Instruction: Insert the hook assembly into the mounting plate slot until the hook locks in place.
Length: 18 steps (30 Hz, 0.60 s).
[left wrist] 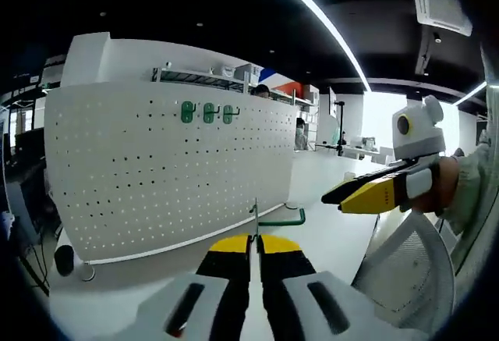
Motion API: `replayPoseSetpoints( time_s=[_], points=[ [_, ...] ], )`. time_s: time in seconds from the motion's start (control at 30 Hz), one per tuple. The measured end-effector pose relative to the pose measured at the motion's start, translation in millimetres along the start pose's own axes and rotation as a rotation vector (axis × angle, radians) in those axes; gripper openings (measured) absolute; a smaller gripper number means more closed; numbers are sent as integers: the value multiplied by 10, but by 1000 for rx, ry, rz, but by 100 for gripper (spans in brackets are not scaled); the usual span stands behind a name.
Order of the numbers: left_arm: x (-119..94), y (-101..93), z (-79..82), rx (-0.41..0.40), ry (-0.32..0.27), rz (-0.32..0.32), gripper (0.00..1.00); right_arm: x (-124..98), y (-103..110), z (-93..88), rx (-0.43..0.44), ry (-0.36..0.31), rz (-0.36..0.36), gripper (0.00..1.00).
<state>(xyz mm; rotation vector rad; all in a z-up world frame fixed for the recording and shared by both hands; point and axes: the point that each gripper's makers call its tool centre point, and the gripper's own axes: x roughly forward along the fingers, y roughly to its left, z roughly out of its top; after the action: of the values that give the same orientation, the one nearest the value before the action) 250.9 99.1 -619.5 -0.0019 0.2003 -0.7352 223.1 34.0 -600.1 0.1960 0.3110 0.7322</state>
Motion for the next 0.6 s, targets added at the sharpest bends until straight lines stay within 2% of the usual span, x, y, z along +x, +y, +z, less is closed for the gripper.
replayPoseSetpoints(
  time_s=[0.6],
  points=[
    [-85, -159, 139, -53, -71, -40, 4, 201, 247, 97, 43, -7, 71, 18]
  ],
)
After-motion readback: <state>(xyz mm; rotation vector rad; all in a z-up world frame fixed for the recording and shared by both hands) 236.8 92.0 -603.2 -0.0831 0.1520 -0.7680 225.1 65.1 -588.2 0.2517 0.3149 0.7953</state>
